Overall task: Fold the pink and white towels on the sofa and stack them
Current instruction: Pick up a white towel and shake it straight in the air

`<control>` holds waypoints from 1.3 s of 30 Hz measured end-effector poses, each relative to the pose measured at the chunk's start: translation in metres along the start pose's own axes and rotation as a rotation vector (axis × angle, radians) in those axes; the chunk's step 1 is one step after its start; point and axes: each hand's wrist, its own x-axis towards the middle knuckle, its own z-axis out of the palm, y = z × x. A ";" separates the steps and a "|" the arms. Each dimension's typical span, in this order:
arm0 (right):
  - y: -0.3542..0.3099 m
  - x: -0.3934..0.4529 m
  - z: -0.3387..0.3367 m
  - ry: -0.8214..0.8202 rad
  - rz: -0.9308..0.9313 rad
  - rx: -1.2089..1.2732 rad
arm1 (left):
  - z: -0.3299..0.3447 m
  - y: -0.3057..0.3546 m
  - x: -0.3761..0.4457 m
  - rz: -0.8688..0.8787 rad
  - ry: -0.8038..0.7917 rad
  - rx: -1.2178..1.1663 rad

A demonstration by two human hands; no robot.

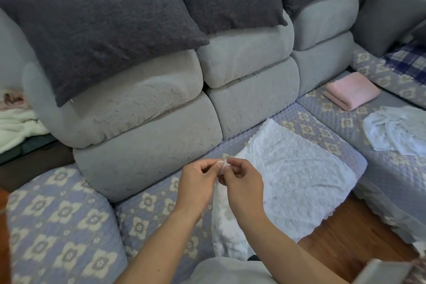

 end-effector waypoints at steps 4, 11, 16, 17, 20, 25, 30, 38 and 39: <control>-0.003 -0.001 -0.006 -0.035 -0.002 0.018 | -0.003 -0.005 0.004 -0.001 -0.023 0.024; -0.005 0.011 -0.023 -0.218 -0.053 0.018 | 0.008 -0.007 0.002 -0.042 0.003 -0.067; -0.012 0.053 -0.052 -0.454 -0.262 -0.287 | 0.024 0.002 0.004 -0.208 0.054 -0.355; -0.014 0.064 -0.057 -0.502 -0.340 -0.349 | 0.029 0.004 0.004 -0.229 0.074 -0.397; -0.018 0.095 -0.071 -0.663 -0.626 -0.491 | 0.046 0.009 0.003 -0.253 0.149 -0.425; -0.033 0.128 -0.100 -0.839 -0.998 -0.482 | 0.077 0.022 -0.009 -0.211 0.294 -0.368; -0.038 0.138 -0.111 -0.998 -0.967 -0.469 | 0.104 0.035 -0.027 -0.176 0.418 -0.400; -0.048 0.131 -0.128 -1.244 -0.608 -0.122 | 0.129 0.044 -0.043 -0.140 0.450 -0.515; -0.049 0.129 -0.128 -1.248 -0.567 -0.096 | 0.131 0.045 -0.044 -0.138 0.442 -0.521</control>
